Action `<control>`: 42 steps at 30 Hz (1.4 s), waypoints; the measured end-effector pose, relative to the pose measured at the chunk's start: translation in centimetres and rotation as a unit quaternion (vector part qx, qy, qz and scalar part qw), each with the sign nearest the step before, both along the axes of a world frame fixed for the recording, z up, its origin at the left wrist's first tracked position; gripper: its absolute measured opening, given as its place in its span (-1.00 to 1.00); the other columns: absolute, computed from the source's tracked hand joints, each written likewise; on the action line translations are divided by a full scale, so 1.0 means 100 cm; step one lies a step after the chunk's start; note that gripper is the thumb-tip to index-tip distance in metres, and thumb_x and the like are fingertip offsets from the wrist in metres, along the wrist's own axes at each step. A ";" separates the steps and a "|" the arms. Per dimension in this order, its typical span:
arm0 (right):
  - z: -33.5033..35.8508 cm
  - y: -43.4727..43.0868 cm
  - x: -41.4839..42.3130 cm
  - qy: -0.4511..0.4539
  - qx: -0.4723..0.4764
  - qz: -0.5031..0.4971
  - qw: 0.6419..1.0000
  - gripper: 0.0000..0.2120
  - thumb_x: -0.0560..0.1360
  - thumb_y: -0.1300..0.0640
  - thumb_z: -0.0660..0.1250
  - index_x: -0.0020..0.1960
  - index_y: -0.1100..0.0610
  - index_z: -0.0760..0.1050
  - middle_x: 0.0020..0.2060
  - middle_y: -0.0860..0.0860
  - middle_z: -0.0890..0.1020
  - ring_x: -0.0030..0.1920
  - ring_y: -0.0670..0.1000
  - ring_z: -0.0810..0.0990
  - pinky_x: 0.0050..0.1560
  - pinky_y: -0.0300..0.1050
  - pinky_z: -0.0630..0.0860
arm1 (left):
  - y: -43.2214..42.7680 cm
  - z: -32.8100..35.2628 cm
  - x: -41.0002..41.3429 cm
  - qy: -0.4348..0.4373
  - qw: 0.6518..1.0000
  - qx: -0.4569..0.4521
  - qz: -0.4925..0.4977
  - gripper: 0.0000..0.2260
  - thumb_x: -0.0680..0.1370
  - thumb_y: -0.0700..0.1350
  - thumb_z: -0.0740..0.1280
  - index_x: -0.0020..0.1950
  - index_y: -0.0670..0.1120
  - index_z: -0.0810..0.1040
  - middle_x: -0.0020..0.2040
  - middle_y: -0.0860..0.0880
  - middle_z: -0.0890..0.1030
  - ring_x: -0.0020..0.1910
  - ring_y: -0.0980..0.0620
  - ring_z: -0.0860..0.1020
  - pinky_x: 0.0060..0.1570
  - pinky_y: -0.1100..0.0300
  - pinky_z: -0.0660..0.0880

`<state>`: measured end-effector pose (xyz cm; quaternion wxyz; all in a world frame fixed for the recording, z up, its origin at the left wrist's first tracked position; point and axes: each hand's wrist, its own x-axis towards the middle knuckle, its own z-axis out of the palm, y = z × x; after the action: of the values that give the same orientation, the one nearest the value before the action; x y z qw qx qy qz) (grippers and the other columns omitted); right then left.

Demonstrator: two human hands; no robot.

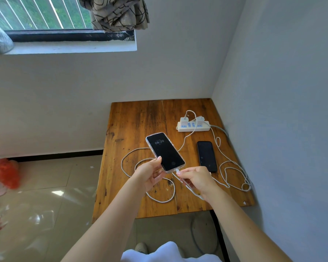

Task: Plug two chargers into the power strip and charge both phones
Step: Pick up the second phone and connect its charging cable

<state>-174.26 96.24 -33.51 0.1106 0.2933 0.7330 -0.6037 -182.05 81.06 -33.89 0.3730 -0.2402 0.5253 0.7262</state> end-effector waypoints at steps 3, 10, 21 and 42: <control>0.000 0.001 0.000 0.001 0.000 0.003 1.000 -0.87 0.46 0.08 0.42 -0.26 0.00 0.67 -0.30 -0.03 0.69 -0.19 -0.01 0.64 -0.31 -0.27 0.46 | 0.001 -0.001 -0.001 0.007 1.000 -0.002 -0.004 -0.74 0.54 -0.13 0.36 0.20 -0.14 0.50 0.04 -0.19 0.66 -0.14 -0.05 0.67 -0.32 0.23 0.61; -0.001 0.002 0.003 0.001 -0.010 0.009 1.000 -0.90 0.47 0.10 0.41 -0.21 0.05 0.67 -0.26 0.01 0.70 -0.16 -0.01 0.64 -0.28 -0.24 0.46 | 0.000 -0.002 0.001 0.009 1.000 -0.002 -0.010 -0.74 0.54 -0.12 0.35 0.22 -0.12 0.49 0.05 -0.18 0.66 -0.09 -0.06 0.67 -0.35 0.23 0.60; 0.001 0.003 0.005 -0.005 -0.020 0.005 1.000 -0.91 0.45 0.08 0.43 -0.19 0.07 0.67 -0.26 0.01 0.69 -0.18 -0.03 0.63 -0.26 -0.20 0.45 | 0.002 -0.006 0.000 -0.002 1.000 -0.007 -0.012 -0.77 0.53 -0.13 0.37 0.17 -0.12 0.53 -0.05 -0.14 0.68 -0.18 -0.01 0.65 -0.22 0.21 0.60; 0.001 0.005 0.002 -0.007 -0.013 0.012 1.000 -0.90 0.46 0.08 0.43 -0.23 0.03 0.66 -0.28 -0.01 0.68 -0.20 -0.03 0.62 -0.29 -0.22 0.44 | 0.003 -0.007 -0.002 0.008 1.000 -0.013 -0.009 -0.82 0.53 -0.13 0.36 0.12 -0.10 0.53 -0.03 -0.16 0.70 -0.09 -0.06 0.67 -0.13 0.17 0.60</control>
<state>-174.09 96.70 -33.41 0.1266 0.2875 0.7280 -0.6094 -182.29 81.37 -34.55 0.3720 -0.2341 0.5396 0.7181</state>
